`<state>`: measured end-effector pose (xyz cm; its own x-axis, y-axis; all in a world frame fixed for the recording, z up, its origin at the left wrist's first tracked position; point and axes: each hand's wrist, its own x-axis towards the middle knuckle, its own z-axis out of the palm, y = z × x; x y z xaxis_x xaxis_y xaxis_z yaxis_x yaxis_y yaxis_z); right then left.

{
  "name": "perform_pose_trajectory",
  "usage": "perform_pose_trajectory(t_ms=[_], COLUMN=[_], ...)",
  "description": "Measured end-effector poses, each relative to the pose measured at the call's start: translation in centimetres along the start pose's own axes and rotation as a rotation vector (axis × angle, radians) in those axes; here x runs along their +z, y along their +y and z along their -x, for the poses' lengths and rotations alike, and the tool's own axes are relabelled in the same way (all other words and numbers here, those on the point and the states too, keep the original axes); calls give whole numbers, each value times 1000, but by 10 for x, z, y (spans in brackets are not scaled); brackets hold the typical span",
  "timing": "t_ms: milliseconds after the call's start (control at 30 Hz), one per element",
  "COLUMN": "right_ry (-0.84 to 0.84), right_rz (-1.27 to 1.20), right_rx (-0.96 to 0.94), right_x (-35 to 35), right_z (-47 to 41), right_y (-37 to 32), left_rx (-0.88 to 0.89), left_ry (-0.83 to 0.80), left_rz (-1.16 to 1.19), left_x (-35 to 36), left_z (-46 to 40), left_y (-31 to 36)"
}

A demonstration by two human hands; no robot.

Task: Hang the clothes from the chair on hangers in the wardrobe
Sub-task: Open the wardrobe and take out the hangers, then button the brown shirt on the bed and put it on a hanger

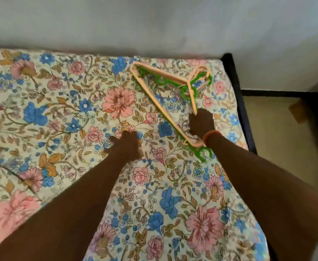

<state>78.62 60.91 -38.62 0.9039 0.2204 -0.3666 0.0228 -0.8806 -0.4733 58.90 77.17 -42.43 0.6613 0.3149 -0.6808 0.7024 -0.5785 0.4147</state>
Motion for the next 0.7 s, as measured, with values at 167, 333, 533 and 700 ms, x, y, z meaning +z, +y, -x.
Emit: perform_pose_trajectory(t_ms=[167, 333, 533, 700], right_ry=[35, 157, 69, 204], right_rz=[72, 223, 221, 153], right_rx=[157, 249, 324, 289], right_x=[6, 22, 9, -4], right_z=[-35, -33, -34, 2], right_y=[22, 10, 6, -10], left_rx=[-13, -38, 256, 173], left_ry=[78, 101, 71, 162], left_rz=[-223, -226, -33, 454], left_x=[40, 38, 23, 12], left_z=[1, -1, 0, 47], left_y=[-20, -12, -50, -73])
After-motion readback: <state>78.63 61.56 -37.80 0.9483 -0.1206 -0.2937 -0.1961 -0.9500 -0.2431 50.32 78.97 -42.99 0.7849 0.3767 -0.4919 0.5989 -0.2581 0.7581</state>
